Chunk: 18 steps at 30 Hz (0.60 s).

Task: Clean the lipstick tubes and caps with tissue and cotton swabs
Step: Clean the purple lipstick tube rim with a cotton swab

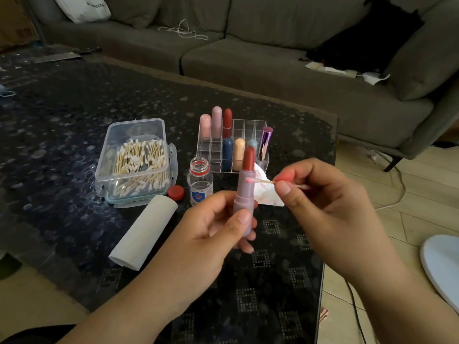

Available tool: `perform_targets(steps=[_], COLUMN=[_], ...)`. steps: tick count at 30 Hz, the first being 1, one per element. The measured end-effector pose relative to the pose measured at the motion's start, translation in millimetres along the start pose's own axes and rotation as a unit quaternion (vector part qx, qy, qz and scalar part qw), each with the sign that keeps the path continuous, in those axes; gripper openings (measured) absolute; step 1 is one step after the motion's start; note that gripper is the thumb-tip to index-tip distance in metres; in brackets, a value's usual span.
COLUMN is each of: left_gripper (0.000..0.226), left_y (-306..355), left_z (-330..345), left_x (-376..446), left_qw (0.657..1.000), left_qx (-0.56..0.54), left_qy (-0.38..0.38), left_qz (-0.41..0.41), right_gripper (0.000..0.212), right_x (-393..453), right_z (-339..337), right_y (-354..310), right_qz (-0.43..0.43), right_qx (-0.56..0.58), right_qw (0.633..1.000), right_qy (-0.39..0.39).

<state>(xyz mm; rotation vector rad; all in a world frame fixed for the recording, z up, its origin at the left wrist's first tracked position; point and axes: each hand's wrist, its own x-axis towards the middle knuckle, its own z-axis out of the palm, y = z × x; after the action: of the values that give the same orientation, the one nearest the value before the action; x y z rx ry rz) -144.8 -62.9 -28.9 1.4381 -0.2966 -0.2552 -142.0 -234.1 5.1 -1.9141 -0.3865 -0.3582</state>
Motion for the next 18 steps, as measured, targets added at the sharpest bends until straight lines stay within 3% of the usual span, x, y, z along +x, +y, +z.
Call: perform_targets(steps=[18], left_gripper=[0.032], left_y=[-3.0], left_z=[1.4], left_x=[-2.6], left_qw=[1.0], left_qx=[0.0], left_qy=[-0.018], left_qz=[0.022], right_gripper=[0.005], right_x=[2.9], right_z=[-4.3], right_y=[0.2], right_qz=[0.001], right_qx=[0.047], right_qw=[0.999], right_qy=[0.006])
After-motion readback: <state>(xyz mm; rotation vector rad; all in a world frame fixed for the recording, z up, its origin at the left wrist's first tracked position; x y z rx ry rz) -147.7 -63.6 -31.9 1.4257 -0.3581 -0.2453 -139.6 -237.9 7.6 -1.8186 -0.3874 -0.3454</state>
